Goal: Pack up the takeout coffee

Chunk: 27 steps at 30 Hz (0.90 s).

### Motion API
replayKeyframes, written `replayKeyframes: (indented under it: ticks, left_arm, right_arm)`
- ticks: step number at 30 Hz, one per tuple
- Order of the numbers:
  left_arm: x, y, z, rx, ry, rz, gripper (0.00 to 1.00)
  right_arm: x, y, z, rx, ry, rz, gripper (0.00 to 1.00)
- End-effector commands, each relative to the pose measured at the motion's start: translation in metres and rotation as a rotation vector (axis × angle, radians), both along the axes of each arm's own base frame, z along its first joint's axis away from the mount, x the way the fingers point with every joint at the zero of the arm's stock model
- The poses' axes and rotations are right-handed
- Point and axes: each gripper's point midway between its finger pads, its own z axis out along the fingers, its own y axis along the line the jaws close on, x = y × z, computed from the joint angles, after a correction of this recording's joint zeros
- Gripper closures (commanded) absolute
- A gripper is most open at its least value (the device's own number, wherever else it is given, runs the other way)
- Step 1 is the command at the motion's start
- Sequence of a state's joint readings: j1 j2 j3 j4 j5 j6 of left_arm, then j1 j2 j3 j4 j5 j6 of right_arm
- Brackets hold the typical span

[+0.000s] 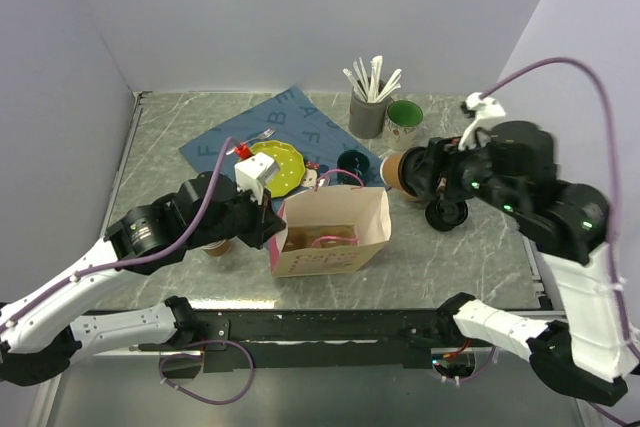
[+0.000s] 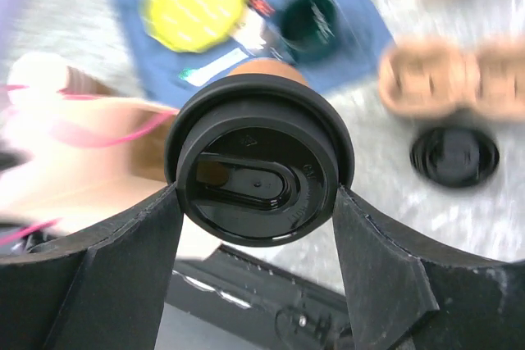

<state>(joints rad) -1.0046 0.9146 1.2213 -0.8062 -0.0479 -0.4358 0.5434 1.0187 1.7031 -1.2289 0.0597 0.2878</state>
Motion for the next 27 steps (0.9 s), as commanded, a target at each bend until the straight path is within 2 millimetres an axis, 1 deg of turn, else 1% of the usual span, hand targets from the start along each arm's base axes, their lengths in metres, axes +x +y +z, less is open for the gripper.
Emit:
replayKeyframes:
  ticks: [1, 2, 4, 5, 6, 8, 9, 10, 13, 14, 15, 17, 18, 19, 20, 21, 22, 23, 25, 27]
  left_arm:
    - [0.007, -0.011, 0.017, -0.061, -0.01, 0.007, 0.99]
    - [0.009, -0.011, 0.017, -0.055, -0.011, 0.013, 0.99]
    - [0.011, -0.013, 0.017, -0.05, -0.011, 0.015, 0.99]
    - [0.012, -0.013, 0.018, -0.05, -0.013, 0.014, 0.99]
    - [0.014, -0.014, 0.018, -0.046, -0.015, 0.012, 0.99]
    - [0.017, -0.014, 0.022, -0.053, -0.019, 0.02, 0.99]
    - [0.017, -0.016, 0.025, -0.062, -0.021, 0.01, 0.99]
    - [0.017, -0.017, 0.027, -0.069, -0.023, 0.008, 0.99]
    - [0.015, -0.02, 0.03, -0.077, -0.024, -0.013, 0.99]
    - [0.015, -0.02, 0.03, -0.078, -0.019, -0.014, 0.99]
    - [0.014, -0.02, 0.029, -0.078, -0.014, -0.017, 0.98]
    - [0.014, -0.021, 0.028, -0.088, -0.008, -0.014, 0.96]
    - [0.014, -0.02, 0.027, -0.088, -0.008, -0.01, 0.89]
    - [0.015, -0.02, 0.027, -0.091, -0.005, 0.002, 0.84]
    - [0.016, -0.019, 0.025, -0.086, -0.004, 0.01, 0.76]
    - [0.016, -0.019, 0.025, -0.086, 0.001, 0.012, 0.73]
    - [0.015, -0.017, 0.023, -0.082, 0.009, 0.014, 0.69]
    - [0.017, -0.014, 0.023, -0.08, 0.002, 0.038, 0.62]
    - [0.018, -0.012, 0.017, -0.074, 0.013, 0.057, 0.57]
    - [0.017, -0.01, 0.014, -0.069, 0.02, 0.06, 0.53]
  right_arm:
    - [-0.029, 0.011, 0.049, 0.026, -0.133, 0.215, 0.46]
    - [-0.04, 0.017, 0.068, 0.075, -0.176, 0.273, 0.46]
    - [-0.054, 0.024, 0.084, 0.124, -0.219, 0.346, 0.46]
    - [-0.064, 0.033, 0.092, 0.167, -0.237, 0.415, 0.46]
    - [-0.073, 0.035, 0.097, 0.189, -0.252, 0.457, 0.46]
    - [-0.081, 0.042, 0.095, 0.213, -0.24, 0.509, 0.46]
    - [-0.089, 0.046, 0.093, 0.232, -0.231, 0.552, 0.46]
    - [-0.088, 0.05, 0.082, 0.228, -0.197, 0.568, 0.46]
    - [-0.09, 0.057, 0.065, 0.215, -0.143, 0.609, 0.46]
    - [-0.088, 0.058, 0.061, 0.2, -0.134, 0.602, 0.46]
    - [-0.081, 0.055, 0.057, 0.172, -0.149, 0.573, 0.46]
    - [-0.078, 0.059, 0.047, 0.143, -0.137, 0.589, 0.46]
    - [-0.075, 0.06, 0.041, 0.118, -0.126, 0.589, 0.46]
    - [-0.072, 0.059, 0.031, 0.079, -0.098, 0.579, 0.46]
    - [-0.076, 0.063, 0.025, 0.054, -0.086, 0.604, 0.46]
    - [-0.076, 0.066, 0.016, 0.021, -0.061, 0.616, 0.46]
    - [-0.069, 0.06, 0.003, -0.046, -0.042, 0.57, 0.47]
    - [-0.074, 0.065, -0.003, -0.075, -0.032, 0.6, 0.48]
    - [-0.07, 0.064, -0.018, -0.136, -0.013, 0.567, 0.49]
    - [-0.067, 0.063, -0.025, -0.192, -0.03, 0.541, 0.5]
